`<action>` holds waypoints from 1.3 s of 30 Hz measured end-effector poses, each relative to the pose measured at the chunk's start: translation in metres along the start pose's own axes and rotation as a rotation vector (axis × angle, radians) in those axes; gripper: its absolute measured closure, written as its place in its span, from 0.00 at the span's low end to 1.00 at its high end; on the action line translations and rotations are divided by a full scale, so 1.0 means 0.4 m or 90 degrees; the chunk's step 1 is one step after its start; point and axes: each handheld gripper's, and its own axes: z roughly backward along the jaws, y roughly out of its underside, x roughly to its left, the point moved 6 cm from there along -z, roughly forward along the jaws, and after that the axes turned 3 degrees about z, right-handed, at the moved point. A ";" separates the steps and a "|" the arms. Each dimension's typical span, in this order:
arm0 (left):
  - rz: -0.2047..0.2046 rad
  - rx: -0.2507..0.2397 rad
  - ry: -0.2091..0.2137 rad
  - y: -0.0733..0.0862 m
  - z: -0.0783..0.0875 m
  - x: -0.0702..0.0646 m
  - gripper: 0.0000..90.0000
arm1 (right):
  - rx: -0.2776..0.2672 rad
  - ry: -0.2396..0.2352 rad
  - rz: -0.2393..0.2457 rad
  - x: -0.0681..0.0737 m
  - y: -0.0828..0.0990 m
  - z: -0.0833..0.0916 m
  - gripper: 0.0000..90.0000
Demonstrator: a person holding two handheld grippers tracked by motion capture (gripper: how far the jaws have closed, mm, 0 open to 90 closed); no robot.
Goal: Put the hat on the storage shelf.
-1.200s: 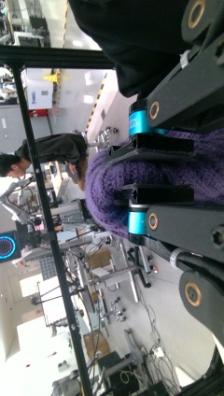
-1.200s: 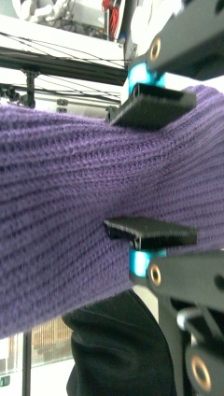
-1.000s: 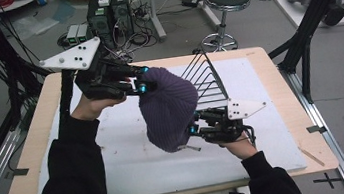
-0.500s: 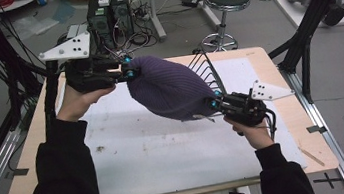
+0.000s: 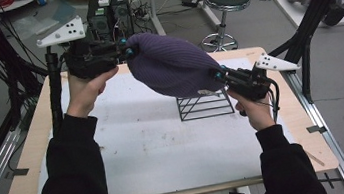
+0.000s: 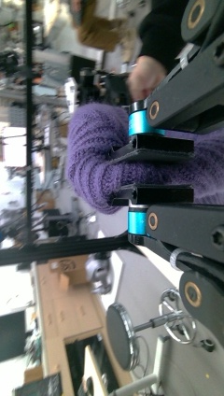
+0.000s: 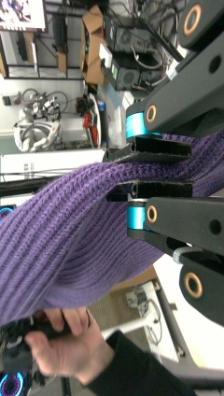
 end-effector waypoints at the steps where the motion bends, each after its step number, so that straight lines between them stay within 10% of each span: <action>1: 0.001 -0.009 -0.001 -0.004 -0.002 0.001 0.89 | 0.003 0.004 0.002 -0.002 -0.006 -0.006 0.92; 16: 0.015 -0.017 -0.009 -0.010 -0.040 -0.010 0.89 | -0.006 0.056 -0.012 -0.073 -0.037 -0.021 0.92; 27: 0.086 -0.011 -0.011 -0.020 -0.080 -0.039 0.89 | -0.014 0.098 -0.035 -0.110 -0.040 -0.010 0.92; 39: 0.078 -0.003 -0.014 -0.015 -0.120 -0.062 0.89 | -0.026 0.120 -0.058 -0.143 -0.040 0.015 0.92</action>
